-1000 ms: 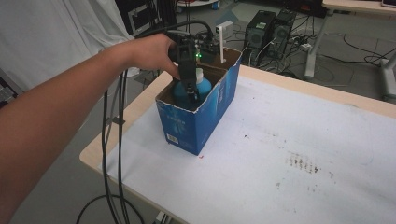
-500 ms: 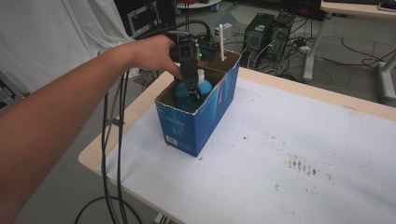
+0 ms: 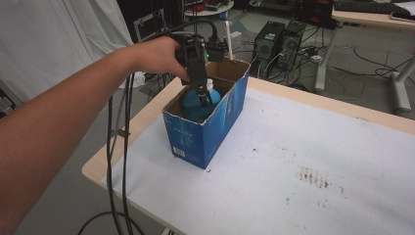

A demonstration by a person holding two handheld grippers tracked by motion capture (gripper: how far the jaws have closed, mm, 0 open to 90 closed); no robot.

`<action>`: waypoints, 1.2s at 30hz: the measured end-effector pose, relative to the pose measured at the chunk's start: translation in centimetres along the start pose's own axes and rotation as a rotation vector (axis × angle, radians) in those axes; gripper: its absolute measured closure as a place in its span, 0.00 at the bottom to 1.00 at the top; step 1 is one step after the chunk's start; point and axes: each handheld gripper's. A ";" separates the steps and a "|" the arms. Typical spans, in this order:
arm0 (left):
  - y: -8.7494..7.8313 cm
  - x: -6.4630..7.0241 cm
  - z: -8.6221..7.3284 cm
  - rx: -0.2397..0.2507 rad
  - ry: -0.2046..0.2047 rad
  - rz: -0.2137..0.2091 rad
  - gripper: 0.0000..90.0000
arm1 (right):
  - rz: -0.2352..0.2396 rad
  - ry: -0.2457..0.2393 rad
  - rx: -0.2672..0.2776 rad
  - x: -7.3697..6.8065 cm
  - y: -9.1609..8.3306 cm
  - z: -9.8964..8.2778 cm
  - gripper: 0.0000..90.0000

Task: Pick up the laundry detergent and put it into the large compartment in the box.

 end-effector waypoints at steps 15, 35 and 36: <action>-6.6 1.5 1.9 0.084 -0.056 0.091 0.27 | -0.011 -0.002 0.011 -0.5 -0.5 -0.1 0.13; -7.3 4.9 8.2 0.183 0.124 0.041 0.15 | -0.032 -0.002 0.041 -1.3 -1.6 -0.3 0.13; -7.1 5.0 8.5 0.179 0.129 0.038 0.14 | -0.031 -0.003 0.041 -1.3 -1.7 -0.4 0.13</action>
Point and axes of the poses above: each handheld gripper's, and its own axes: y roughly forward along the jaws, z roughly out of its top, x roughly to its right, and after that the axes turned 6 degrees about y, right-handed
